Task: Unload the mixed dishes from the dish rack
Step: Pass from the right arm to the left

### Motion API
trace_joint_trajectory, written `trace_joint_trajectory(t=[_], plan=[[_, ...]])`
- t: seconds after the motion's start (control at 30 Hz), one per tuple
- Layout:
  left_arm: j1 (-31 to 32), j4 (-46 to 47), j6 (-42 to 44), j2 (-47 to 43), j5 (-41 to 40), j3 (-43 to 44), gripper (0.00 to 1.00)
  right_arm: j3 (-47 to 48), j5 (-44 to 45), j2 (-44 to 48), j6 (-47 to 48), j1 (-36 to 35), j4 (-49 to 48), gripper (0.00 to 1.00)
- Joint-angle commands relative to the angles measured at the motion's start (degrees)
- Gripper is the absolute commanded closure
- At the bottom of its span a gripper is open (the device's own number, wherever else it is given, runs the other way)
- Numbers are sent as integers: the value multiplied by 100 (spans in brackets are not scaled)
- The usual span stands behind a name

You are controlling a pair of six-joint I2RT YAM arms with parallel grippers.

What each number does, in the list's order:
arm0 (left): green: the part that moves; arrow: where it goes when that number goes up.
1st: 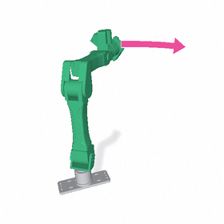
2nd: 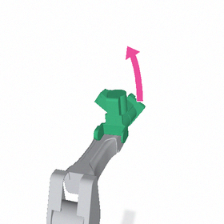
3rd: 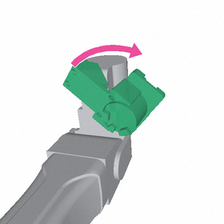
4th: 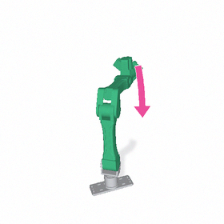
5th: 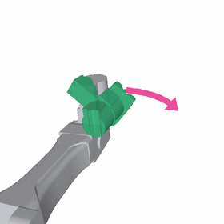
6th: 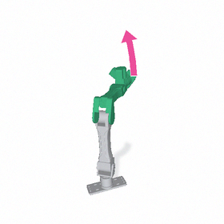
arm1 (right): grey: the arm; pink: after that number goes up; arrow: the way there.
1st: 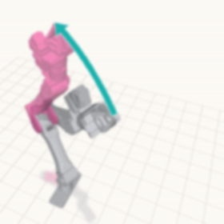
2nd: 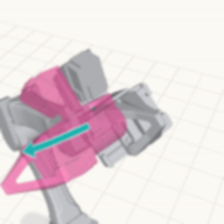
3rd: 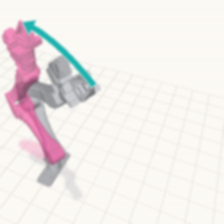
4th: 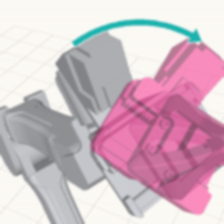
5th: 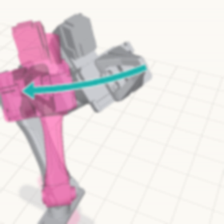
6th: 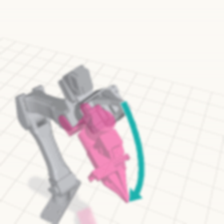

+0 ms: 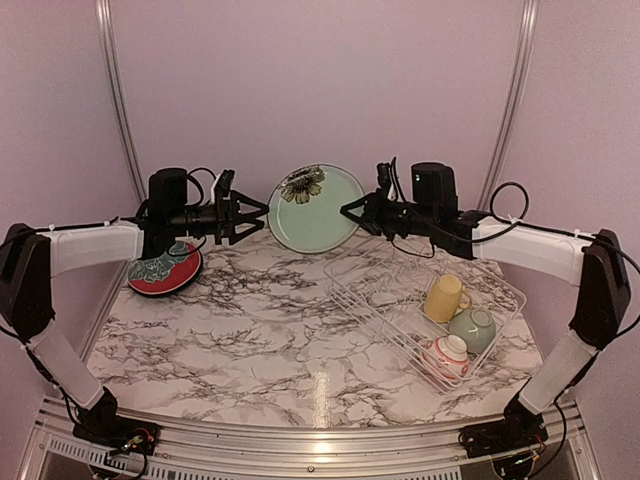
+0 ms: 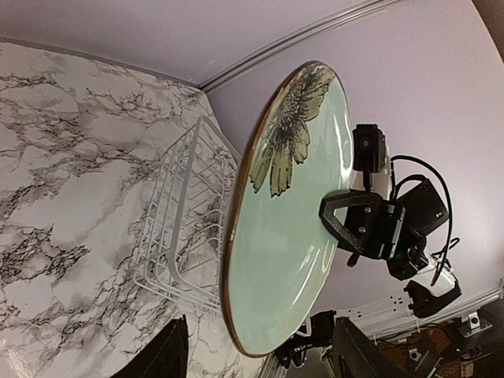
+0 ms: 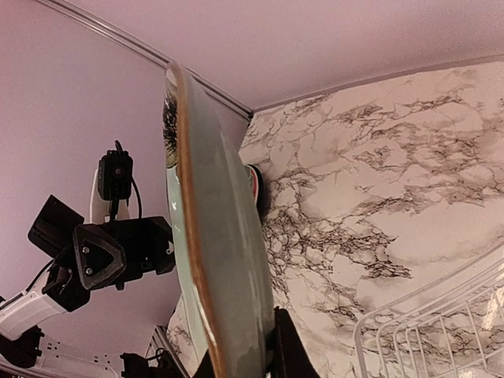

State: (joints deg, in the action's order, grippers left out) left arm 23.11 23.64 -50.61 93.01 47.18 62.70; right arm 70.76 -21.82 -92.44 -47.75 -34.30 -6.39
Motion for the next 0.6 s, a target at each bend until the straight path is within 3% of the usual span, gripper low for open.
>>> trace_joint_trajectory(t=[0.0, 0.23, 0.37, 0.57], plan=[[-60, -906, 631, -78, -383, 219, 36, 399, 32, 576, 358, -62, -576, 100], [-14, 916, -518, 212, 401, -119, 39, 344, -403, 379, 143, -74, -999, 100], [45, 941, -544, 293, 455, -110, 46, 229, -582, 185, -79, -140, -1336, 100], [53, 876, -644, 474, 503, -76, 68, 175, -691, 10, -231, -173, -1622, 100]])
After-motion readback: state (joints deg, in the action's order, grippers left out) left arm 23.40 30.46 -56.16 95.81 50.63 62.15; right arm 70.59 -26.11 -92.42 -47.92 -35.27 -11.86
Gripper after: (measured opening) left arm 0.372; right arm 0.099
